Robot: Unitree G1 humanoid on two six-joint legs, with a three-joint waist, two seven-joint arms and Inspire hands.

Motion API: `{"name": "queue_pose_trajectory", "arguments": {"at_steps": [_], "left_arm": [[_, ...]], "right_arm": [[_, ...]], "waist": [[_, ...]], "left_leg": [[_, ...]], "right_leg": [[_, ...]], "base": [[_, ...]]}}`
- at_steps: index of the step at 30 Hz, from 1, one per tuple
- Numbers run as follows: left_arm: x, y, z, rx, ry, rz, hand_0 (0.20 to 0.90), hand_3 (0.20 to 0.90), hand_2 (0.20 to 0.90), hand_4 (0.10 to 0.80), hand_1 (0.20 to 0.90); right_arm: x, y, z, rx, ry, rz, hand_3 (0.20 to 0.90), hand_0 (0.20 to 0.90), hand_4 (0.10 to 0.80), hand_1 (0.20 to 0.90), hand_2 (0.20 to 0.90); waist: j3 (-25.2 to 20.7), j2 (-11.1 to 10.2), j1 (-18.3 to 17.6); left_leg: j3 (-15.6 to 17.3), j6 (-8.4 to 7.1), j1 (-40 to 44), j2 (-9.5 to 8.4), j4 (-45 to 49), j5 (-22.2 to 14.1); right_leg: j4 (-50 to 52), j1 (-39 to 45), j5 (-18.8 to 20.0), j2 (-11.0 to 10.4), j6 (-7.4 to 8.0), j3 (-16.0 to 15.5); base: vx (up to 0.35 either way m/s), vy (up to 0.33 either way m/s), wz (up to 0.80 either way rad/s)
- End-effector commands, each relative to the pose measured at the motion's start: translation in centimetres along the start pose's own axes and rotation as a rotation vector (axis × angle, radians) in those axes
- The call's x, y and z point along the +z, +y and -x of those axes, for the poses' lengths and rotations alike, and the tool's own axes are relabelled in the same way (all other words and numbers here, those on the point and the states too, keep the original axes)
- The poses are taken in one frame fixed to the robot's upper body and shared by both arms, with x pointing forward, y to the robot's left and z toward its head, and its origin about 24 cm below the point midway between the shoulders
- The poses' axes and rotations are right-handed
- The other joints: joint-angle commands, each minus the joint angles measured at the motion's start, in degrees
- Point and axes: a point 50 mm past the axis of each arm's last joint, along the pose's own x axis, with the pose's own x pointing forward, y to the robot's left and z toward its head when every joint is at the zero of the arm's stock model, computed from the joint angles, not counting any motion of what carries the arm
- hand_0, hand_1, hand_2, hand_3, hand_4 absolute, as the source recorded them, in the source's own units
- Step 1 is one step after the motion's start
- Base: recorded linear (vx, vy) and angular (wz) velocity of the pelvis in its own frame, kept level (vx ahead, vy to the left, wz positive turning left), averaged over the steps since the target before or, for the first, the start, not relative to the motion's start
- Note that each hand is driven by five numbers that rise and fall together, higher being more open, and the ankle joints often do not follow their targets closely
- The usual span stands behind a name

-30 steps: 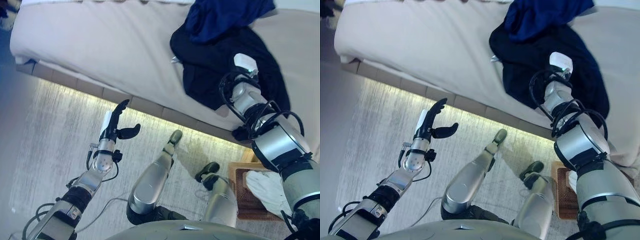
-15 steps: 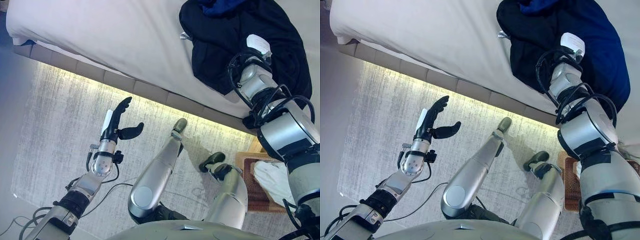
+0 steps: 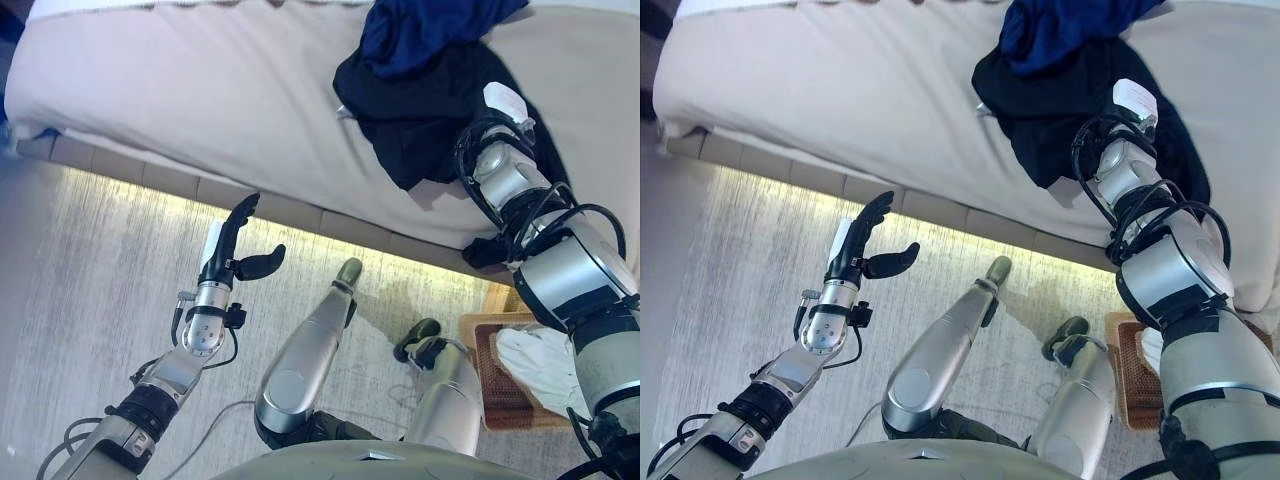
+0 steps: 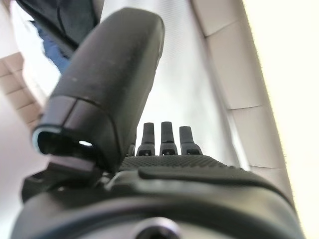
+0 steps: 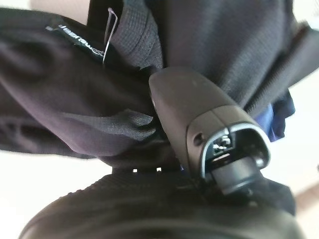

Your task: Pick up the clothes from the bed and place them into the basket

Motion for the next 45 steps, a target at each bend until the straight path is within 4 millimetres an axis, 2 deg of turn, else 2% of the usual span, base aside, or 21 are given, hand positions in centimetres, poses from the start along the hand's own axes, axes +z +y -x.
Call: {"name": "queue_pose_trajectory", "arguments": {"at_steps": [1, 5, 6, 10, 13, 14, 19, 20, 25, 29, 33, 37, 40, 45], "left_arm": [[1.9, 2.5, -1.1, 0.114, -0.127, 0.031, 0.9, 0.9, 0.9, 0.8, 0.9], [1.0, 2.5, -1.2, 0.111, -0.05, -0.003, 0.9, 0.9, 0.9, 0.8, 0.9], [0.6, 2.4, -1.1, 0.105, -0.039, -0.013, 0.9, 0.9, 0.9, 0.8, 0.9], [-1.2, 2.1, 0.1, 0.056, 0.051, -0.056, 0.9, 0.9, 0.9, 0.8, 0.9], [-2.0, 1.7, 0.6, 0.031, 0.084, -0.068, 0.9, 0.9, 0.9, 0.8, 0.9], [-2.4, 1.6, 0.8, 0.019, 0.105, -0.075, 0.9, 0.9, 0.9, 0.8, 0.9], [-3.2, 1.2, 1.1, 0.0, 0.14, -0.088, 0.9, 0.9, 0.9, 0.8, 0.9], [-3.2, 1.1, 1.1, 0.0, 0.14, -0.088, 0.9, 0.9, 0.9, 0.8, 0.9], [-3.3, 0.7, 0.8, 0.007, 0.141, -0.089, 0.9, 0.9, 0.9, 0.8, 0.9], [-3.7, 0.2, 0.7, -0.01, 0.156, -0.103, 0.9, 0.9, 0.9, 0.8, 0.9], [-4.4, 0.0, 0.8, 0.001, 0.191, -0.131, 0.9, 0.9, 0.9, 0.8, 0.9], [-4.9, 0.3, 0.6, 0.014, 0.226, -0.135, 0.9, 0.9, 0.9, 0.8, 0.9], [-5.1, 0.0, 0.0, 0.021, 0.249, -0.119, 0.9, 0.9, 0.9, 0.8, 0.9], [-5.1, -0.4, -0.2, 0.002, 0.243, -0.136, 0.9, 0.9, 0.9, 0.8, 0.9]], "right_arm": [[3.3, -7.1, -0.4, -0.241, -0.178, -0.044, 0.2, 0.3, 0.1, 0.3, 0.3], [2.7, -6.8, 0.1, -0.22, -0.215, -0.087, 0.2, 0.3, 0.1, 0.3, 0.3], [2.4, -6.8, 0.1, -0.222, -0.219, -0.097, 0.2, 0.3, 0.1, 0.3, 0.3], [1.3, -7.2, 0.3, -0.186, -0.218, -0.142, 0.2, 0.3, 0.1, 0.3, 0.3], [1.1, -7.8, 0.3, -0.182, -0.217, -0.17, 0.2, 0.3, 0.1, 0.3, 0.3], [1.1, -8.3, 0.2, -0.18, -0.222, -0.195, 0.2, 0.3, 0.1, 0.3, 0.3], [1.3, -11.1, 0.0, -0.22, -0.244, -0.253, 0.2, 0.3, 0.1, 0.3, 0.3], [1.3, -11.3, 0.1, -0.226, -0.246, -0.257, 0.2, 0.3, 0.1, 0.3, 0.3], [1.9, -14.6, 0.5, -0.311, -0.281, -0.251, 0.2, 0.3, 0.1, 0.3, 0.3], [2.1, -16.9, 1.1, -0.391, -0.316, -0.239, 0.2, 0.3, 0.1, 0.3, 0.3], [2.6, -18.0, 1.9, -0.42, -0.36, -0.259, 0.2, 0.3, 0.1, 0.3, 0.3], [1.6, -18.1, 2.5, -0.449, -0.352, -0.221, 0.2, 0.3, 0.1, 0.3, 0.3], [-0.2, -17.6, 2.7, -0.437, -0.315, -0.21, 0.2, 0.3, 0.1, 0.3, 0.3], [-2.5, -17.0, 3.0, -0.418, -0.26, -0.196, 0.2, 0.3, 0.1, 0.3, 0.3]], "waist": [[-2.24, -1.97, -0.91], [-6.19, -4.78, -2.37], [-7.25, -5.31, -2.81], [-13.35, -7.65, -4.18], [-15.97, -8.13, -4.94], [-17.68, -8.37, -5.52], [-22.4, -9.12, -7.46], [-22.6, -9.16, -7.56], [-25.47, -9.76, -9.43], [-27.03, -10.33, -11.52], [-27.93, -10.75, -14.47], [-28.5, -10.99, -17.07], [-28.31, -10.85, -19.93], [-27.96, -10.61, -22.73]], "left_leg": [[3.96, 3.28, 3.82, -0.93, 6.64, -10.6], [4.65, 2.65, 9.35, 1.08, 6.08, -12.84], [4.68, 2.64, 10.58, 1.48, 4.14, -10.84], [3.98, 0.91, 19.28, 3.48, -4.83, -6.24], [3.92, 0.31, 22.21, 4.18, -9.98, -3.3], [4.28, -0.02, 23.95, 4.62, -13.32, -1.81], [4.67, -0.51, 28.32, 5.22, -24.65, 1.06], [4.65, -0.54, 28.49, 5.21, -25.06, 1.24], [4.63, -1.03, 30.69, 5.41, -33.53, 4.48], [5.66, -1.3, 30.44, 5.58, -34.43, 4.21], [7.9, -1.21, 31.01, 6.18, -34.43, 3.3], [10.21, -1.15, 31.7, 6.82, -34.43, 2.68], [12.47, -1.12, 32.18, 7.41, -34.43, 2.06], [14.53, -1.01, 33.04, 7.99, -34.43, 1.44]], "right_leg": [[-0.47, 6.45, 1.95, 4.28, -2.39, -1.23], [-3.21, 13.43, 0.97, 4.69, -2.9, -1.35], [-5.48, 15.01, 2.53, 4.92, -3.32, -2.05], [-16.83, 24.28, 5.0, 7.89, -2.49, -1.27], [-21.48, 26.27, 7.22, 8.78, -1.85, -1.19], [-24.14, 27.04, 8.68, 9.54, -1.39, -0.74], [-32.72, 28.4, 13.68, 11.66, 0.06, 1.12], [-33.09, 28.47, 13.94, 11.76, 0.12, 1.23], [-38.81, 28.78, 16.74, 13.77, 0.93, 2.87], [-42.09, 28.37, 18.4, 14.71, 1.12, 4.25], [-43.35, 27.82, 19.12, 15.42, 1.18, 6.99], [-43.46, 27.39, 19.22, 15.91, 1.19, 9.5], [-43.3, 26.57, 19.42, 16.25, 1.33, 11.93], [-43.14, 26.2, 19.44, 16.68, 1.53, 14.3]], "base": [[0.031, -0.026, -0.12], [0.138, -0.044, -0.2], [0.129, -0.038, -0.23], [0.233, -0.061, -0.17], [0.101, -0.037, -0.1], [0.054, -0.037, -0.07], [0.021, -0.063, -0.04], [-0.016, -0.068, -0.05], [-0.024, -0.082, -0.07], [-0.048, -0.043, -0.1], [-0.022, -0.013, -0.29], [-0.003, -0.009, -0.45], [-0.057, 0.005, -0.35], [-0.028, 0.019, -0.33]]}}
